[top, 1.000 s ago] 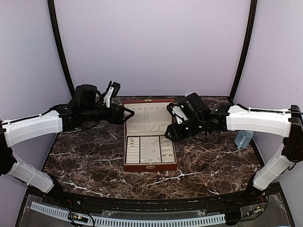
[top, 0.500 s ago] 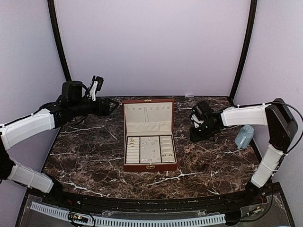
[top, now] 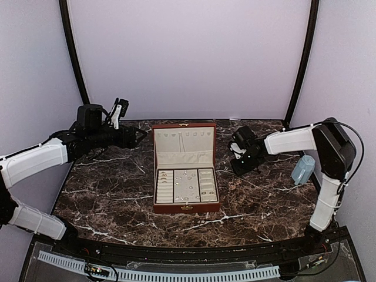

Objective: Organize the mixed jewelry
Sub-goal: Pick up the necklace from the center of the board.

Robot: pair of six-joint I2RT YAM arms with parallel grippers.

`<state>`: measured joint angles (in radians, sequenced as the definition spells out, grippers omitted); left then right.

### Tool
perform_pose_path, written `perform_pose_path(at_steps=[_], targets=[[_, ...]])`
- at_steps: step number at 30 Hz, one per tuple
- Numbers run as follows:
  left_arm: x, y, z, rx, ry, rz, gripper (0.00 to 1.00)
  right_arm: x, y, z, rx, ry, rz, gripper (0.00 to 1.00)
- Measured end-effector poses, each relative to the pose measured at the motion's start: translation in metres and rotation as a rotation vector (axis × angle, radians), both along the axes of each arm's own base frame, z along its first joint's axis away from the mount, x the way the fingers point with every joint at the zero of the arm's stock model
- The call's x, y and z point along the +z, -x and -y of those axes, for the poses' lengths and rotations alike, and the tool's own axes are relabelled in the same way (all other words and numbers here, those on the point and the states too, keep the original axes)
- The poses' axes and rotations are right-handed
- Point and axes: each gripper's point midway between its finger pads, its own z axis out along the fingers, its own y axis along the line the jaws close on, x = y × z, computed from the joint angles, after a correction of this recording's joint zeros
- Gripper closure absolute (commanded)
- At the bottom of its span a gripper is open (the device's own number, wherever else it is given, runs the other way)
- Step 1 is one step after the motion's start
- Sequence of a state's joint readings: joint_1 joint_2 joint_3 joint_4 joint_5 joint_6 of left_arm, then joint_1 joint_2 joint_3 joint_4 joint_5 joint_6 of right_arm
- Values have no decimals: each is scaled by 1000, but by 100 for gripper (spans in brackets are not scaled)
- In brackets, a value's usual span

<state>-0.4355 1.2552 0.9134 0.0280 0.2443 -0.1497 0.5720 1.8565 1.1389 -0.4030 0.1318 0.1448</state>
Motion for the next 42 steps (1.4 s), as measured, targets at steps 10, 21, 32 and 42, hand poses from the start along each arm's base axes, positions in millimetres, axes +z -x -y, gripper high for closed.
perform_pose_path(at_steps=[10,21,32,42], targets=[[-2,0,0,0,-2,-3,14,-6,-6,-4,17,0,16,95],[-4,0,1,-5,9,6,16,-5,-16,-2,-53,-33,81,100],[6,9,13,-69,65,42,22,42,-12,15,-180,-140,247,100],[20,53,92,-253,96,136,23,125,-4,11,-174,-360,446,100]])
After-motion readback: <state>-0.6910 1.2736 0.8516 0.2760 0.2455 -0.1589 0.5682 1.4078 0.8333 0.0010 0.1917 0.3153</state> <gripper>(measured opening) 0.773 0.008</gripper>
